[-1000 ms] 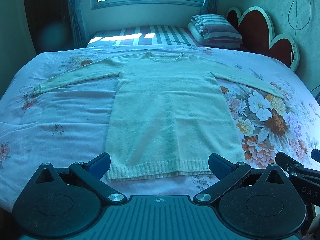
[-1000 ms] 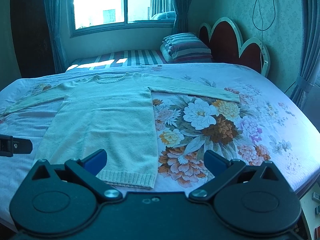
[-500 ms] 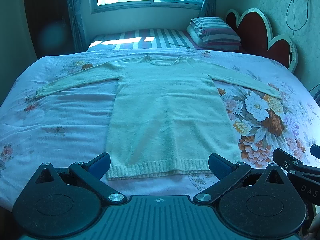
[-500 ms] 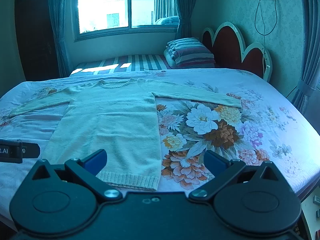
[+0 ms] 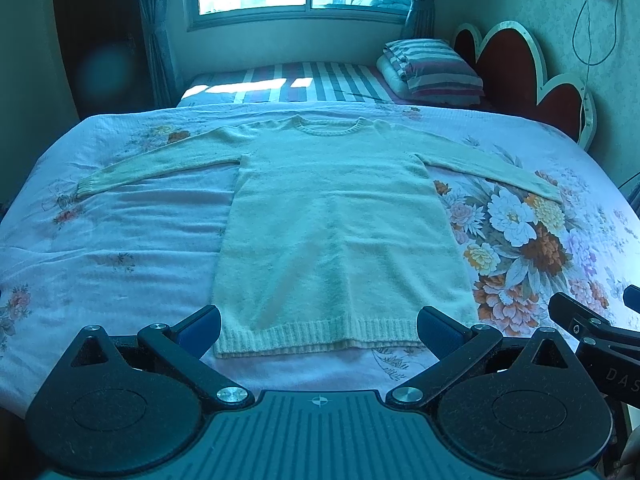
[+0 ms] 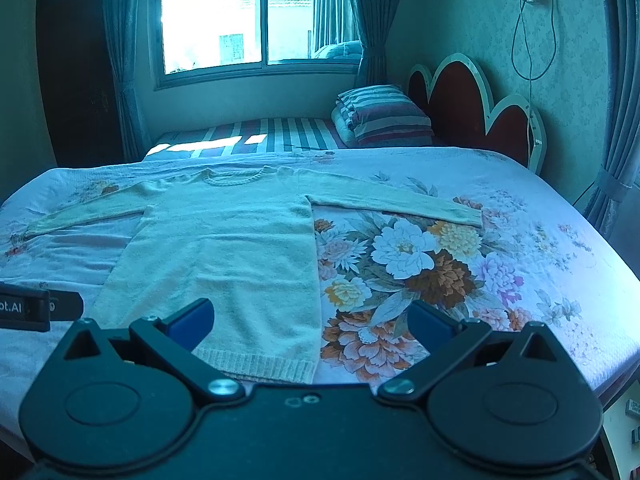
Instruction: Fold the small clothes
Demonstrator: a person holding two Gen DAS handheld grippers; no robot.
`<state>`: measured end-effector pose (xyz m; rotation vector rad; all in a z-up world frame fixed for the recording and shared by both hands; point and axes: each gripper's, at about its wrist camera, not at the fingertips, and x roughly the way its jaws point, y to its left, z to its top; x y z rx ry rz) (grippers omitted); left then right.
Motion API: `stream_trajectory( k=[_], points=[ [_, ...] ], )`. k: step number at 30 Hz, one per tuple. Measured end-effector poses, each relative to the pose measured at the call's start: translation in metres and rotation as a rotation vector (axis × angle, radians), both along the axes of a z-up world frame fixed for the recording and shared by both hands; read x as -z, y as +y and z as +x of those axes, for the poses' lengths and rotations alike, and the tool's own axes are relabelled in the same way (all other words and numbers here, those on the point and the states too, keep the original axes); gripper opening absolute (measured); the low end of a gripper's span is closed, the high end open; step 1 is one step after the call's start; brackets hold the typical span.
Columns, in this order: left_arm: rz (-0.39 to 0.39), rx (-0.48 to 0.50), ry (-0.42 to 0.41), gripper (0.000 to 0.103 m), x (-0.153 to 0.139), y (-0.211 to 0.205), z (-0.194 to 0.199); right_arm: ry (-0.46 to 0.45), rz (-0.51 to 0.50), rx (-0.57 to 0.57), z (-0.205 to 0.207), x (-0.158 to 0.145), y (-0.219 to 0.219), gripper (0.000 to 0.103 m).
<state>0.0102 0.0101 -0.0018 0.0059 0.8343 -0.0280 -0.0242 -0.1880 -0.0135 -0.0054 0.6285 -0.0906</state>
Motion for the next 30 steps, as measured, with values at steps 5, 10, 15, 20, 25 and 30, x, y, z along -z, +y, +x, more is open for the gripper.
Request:
stream_trajectory(
  k=[5,10,15,20,25,30],
  points=[
    [0.000,0.000,-0.005,0.103,-0.0030,-0.0003,-0.0032,-0.001,0.001,0.001,-0.0023,-0.0002,-0.0017,0.103],
    [-0.001,-0.002,-0.008,0.103,-0.0041,-0.0007,-0.0056,-0.006,0.000,-0.002,-0.0044,-0.0021,-0.0031,0.103],
    [0.002,-0.006,-0.011,0.103,-0.0058,-0.0012,-0.0089,-0.011,0.000,-0.002,-0.0066,-0.0034,-0.0047,0.103],
    [-0.001,-0.009,-0.011,0.103,-0.0067,-0.0022,-0.0101,-0.011,-0.001,-0.003,-0.0063,-0.0034,-0.0049,0.103],
    [-0.001,-0.009,-0.011,0.103,-0.0071,-0.0027,-0.0104,-0.010,0.001,-0.001,-0.0065,-0.0035,-0.0046,0.103],
    [-0.001,-0.008,-0.011,0.103,-0.0072,-0.0024,-0.0105,-0.011,0.002,-0.002,-0.0066,-0.0035,-0.0049,0.103]
  ],
)
